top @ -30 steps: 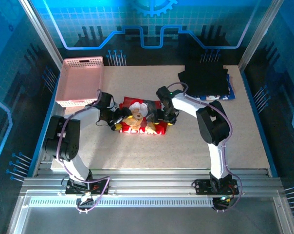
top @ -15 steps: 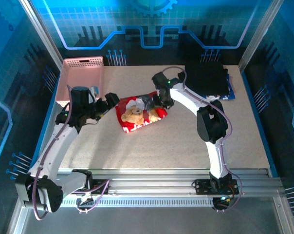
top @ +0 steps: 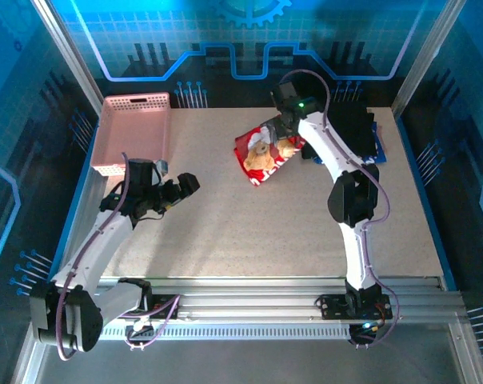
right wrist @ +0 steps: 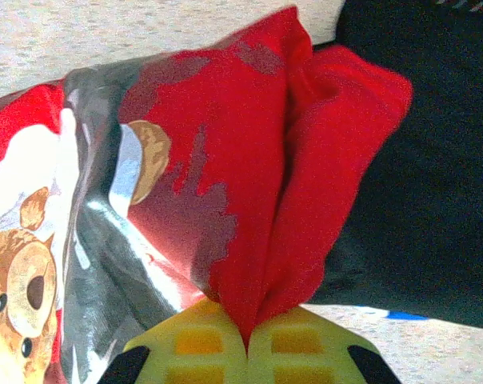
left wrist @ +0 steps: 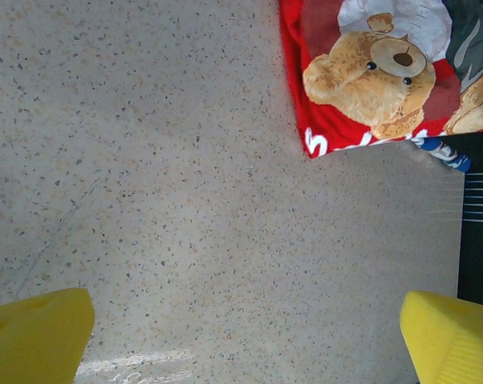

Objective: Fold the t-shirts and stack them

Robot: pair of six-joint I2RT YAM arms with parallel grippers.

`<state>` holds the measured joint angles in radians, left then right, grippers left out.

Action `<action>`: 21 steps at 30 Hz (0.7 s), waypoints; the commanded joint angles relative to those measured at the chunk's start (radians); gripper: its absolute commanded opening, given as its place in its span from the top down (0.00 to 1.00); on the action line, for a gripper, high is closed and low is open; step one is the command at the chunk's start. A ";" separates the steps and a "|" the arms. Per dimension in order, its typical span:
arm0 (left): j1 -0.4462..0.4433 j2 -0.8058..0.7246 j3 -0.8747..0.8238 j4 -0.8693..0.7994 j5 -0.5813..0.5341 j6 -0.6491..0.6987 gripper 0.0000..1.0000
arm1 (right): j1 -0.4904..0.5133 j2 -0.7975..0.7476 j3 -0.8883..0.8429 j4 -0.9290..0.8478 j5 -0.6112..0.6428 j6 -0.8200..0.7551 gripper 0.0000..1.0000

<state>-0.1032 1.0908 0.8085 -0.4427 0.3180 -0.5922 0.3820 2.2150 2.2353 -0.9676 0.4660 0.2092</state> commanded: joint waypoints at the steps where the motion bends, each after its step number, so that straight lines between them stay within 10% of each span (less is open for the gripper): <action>1: -0.006 -0.011 -0.013 0.000 -0.009 0.041 0.01 | -0.013 0.001 0.054 0.033 0.068 -0.065 1.00; 21: -0.003 -0.017 -0.058 -0.018 -0.050 0.076 0.01 | -0.238 -0.027 0.140 0.114 0.050 -0.075 1.00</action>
<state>-0.1028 1.0908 0.7738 -0.4408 0.2909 -0.5499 0.2024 2.2150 2.3451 -0.8890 0.5369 0.0937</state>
